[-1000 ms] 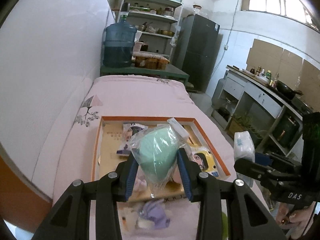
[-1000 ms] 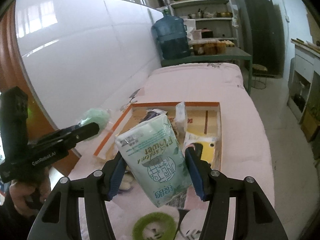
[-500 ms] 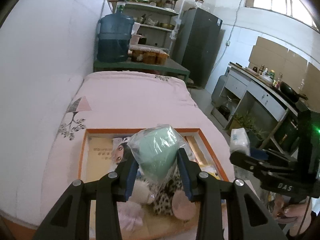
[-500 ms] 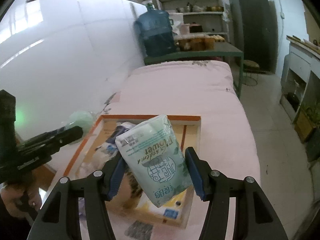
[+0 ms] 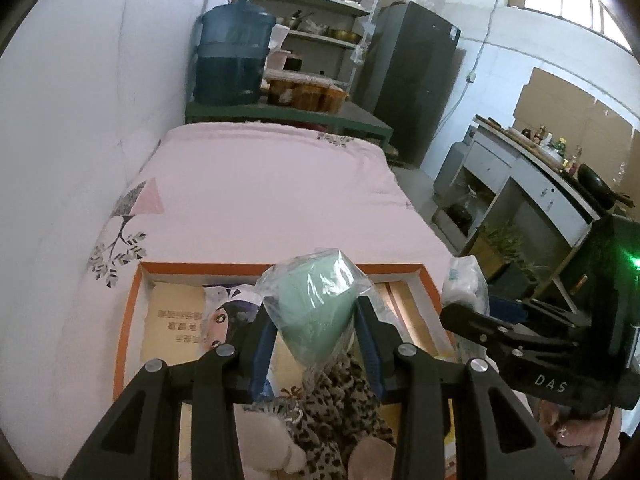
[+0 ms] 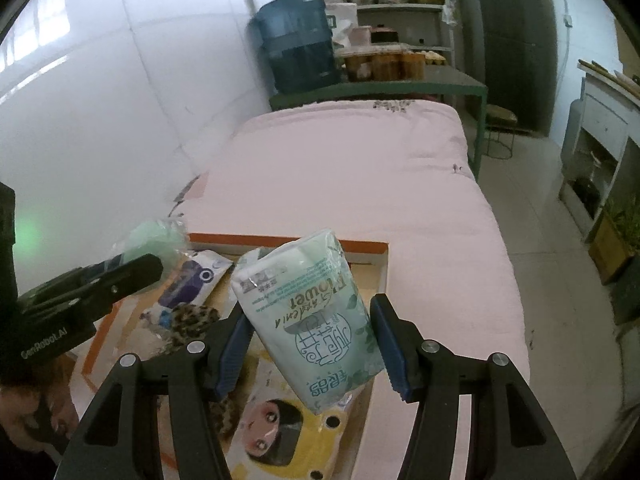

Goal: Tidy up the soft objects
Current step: 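Carry the tissue pack and bagged sponge over the tray box, then lower both items into the tray box and open both grippers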

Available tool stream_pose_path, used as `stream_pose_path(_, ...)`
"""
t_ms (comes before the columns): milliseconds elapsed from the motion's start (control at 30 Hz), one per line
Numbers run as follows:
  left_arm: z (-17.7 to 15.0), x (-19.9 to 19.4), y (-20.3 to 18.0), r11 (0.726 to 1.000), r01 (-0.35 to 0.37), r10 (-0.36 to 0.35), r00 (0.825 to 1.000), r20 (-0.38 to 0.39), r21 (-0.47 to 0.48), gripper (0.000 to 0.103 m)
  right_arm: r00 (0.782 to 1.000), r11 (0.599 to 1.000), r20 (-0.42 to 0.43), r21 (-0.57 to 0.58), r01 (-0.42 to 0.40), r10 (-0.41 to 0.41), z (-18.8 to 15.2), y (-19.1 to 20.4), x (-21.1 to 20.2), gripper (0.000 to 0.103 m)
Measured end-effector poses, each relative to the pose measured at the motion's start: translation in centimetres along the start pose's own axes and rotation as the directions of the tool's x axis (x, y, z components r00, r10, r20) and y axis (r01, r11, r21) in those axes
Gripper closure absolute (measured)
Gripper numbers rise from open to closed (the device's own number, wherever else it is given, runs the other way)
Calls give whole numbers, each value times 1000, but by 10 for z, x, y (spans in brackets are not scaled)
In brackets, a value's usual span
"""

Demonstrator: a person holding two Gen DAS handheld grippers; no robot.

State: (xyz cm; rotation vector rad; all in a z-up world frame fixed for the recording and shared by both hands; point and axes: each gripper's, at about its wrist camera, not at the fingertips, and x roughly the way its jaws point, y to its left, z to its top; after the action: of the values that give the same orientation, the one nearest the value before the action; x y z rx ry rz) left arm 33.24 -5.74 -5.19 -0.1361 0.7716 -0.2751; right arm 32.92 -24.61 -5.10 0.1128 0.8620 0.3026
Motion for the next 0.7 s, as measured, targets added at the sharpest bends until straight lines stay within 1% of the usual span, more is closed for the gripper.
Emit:
stream_pose_path(300,-5,25,2,1000,-15,15,999,-37,-5,64,999,1000,-35,-12,12,-12,0,2,32,43)
stream_pose_path(700,-17,51,5,1000,-16,15,996,-91,0,64,997,999,-75,-43,21,-24,-4,5,61,45)
